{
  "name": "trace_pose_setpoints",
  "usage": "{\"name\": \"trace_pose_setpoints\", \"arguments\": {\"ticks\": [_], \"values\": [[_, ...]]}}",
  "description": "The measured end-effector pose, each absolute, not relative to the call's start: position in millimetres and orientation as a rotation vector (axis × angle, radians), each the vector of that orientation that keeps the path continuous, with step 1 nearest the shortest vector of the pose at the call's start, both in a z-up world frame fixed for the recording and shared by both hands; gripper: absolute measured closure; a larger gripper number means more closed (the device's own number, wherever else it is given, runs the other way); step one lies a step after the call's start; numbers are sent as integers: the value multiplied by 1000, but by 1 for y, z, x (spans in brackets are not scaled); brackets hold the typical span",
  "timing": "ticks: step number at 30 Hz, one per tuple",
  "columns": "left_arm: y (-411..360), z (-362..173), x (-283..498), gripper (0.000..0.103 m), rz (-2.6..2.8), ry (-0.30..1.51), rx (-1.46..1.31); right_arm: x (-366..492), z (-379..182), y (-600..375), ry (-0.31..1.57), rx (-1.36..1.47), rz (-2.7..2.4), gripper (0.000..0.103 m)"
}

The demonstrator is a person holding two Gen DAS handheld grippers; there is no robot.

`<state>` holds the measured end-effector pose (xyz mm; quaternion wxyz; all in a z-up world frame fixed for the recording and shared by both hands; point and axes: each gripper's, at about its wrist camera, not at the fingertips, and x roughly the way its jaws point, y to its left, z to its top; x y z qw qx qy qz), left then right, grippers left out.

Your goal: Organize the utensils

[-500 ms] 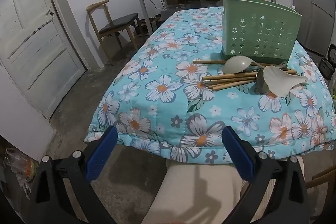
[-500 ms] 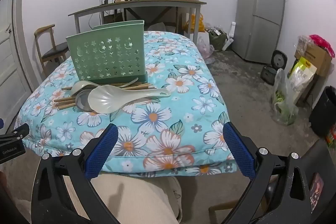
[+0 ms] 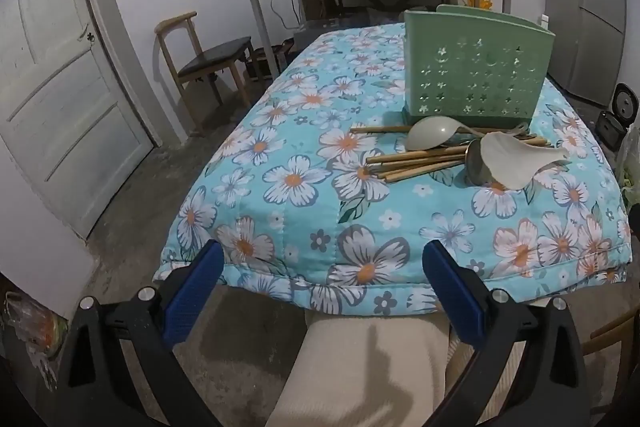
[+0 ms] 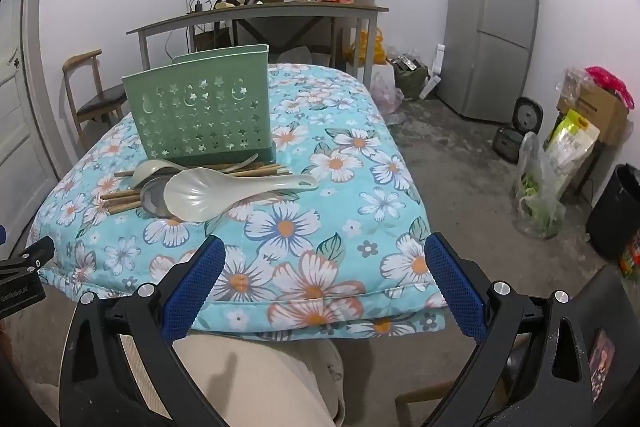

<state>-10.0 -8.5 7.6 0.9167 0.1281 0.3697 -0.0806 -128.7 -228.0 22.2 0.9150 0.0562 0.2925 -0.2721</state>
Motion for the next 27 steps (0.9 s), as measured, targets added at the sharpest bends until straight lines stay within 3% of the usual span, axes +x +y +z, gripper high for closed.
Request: {"name": "trace_pose_setpoints", "arguments": {"ticks": [27], "values": [[-9,10,-15,6,-191,736,269,-134,30,-226,603,119,-559,8]]}}
